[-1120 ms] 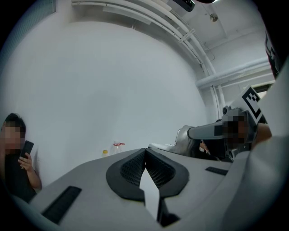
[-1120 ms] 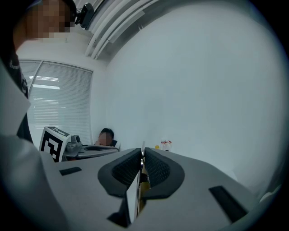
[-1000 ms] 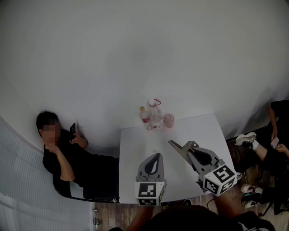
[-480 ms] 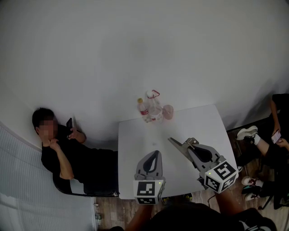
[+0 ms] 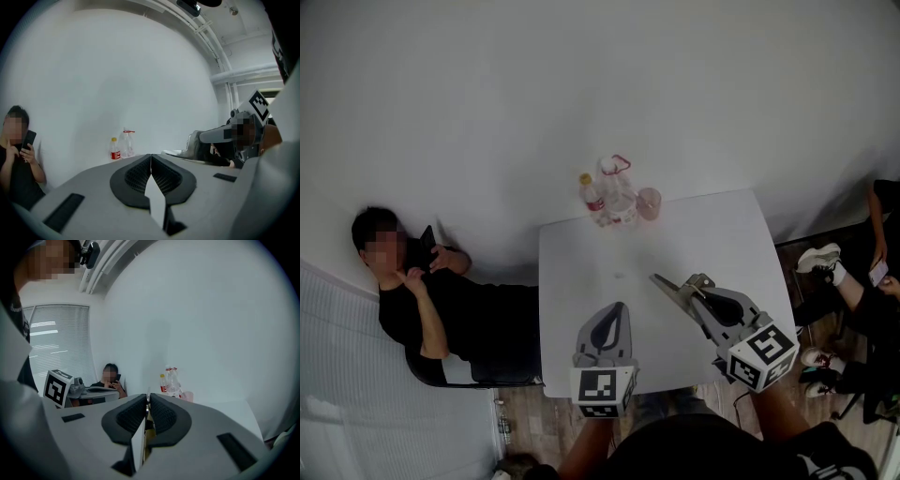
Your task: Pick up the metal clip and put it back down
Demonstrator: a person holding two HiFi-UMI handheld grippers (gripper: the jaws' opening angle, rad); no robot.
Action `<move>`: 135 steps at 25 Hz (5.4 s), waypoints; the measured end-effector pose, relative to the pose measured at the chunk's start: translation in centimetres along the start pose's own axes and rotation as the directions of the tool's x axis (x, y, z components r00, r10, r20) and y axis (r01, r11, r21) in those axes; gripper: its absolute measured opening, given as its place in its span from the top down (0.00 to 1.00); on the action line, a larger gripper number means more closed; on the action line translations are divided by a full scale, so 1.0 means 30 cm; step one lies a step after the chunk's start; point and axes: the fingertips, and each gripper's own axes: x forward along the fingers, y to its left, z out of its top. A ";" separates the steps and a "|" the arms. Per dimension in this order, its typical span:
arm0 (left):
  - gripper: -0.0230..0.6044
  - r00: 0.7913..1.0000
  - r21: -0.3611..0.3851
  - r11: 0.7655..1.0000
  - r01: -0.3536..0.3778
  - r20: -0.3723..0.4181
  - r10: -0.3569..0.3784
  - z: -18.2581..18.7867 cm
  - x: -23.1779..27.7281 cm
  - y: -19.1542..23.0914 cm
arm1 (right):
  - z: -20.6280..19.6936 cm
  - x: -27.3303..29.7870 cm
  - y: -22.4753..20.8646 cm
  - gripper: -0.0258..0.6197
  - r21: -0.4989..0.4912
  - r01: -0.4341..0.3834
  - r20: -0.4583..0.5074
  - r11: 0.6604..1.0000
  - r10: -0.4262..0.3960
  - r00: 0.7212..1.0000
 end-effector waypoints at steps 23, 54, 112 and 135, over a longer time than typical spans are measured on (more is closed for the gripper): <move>0.93 0.996 -0.072 0.997 -0.004 -0.085 -0.002 -0.206 0.107 0.027 | -0.258 0.092 -0.091 0.90 0.084 -0.015 -0.138 0.996 0.026 0.990; 0.93 0.964 -0.152 0.987 0.045 -0.252 -0.083 -0.590 0.196 -0.026 | -0.603 0.211 -0.166 0.90 0.188 -0.053 -0.288 0.981 0.107 0.952; 0.93 0.960 -0.199 0.972 0.126 -0.222 -0.170 -0.608 0.302 -0.093 | -0.733 0.225 -0.194 0.90 0.359 -0.104 -0.292 0.928 0.217 0.931; 0.93 0.948 -0.191 0.974 0.119 -0.271 -0.169 -0.642 0.280 -0.103 | -0.774 0.256 -0.163 0.87 0.316 -0.175 -0.351 0.933 0.286 0.892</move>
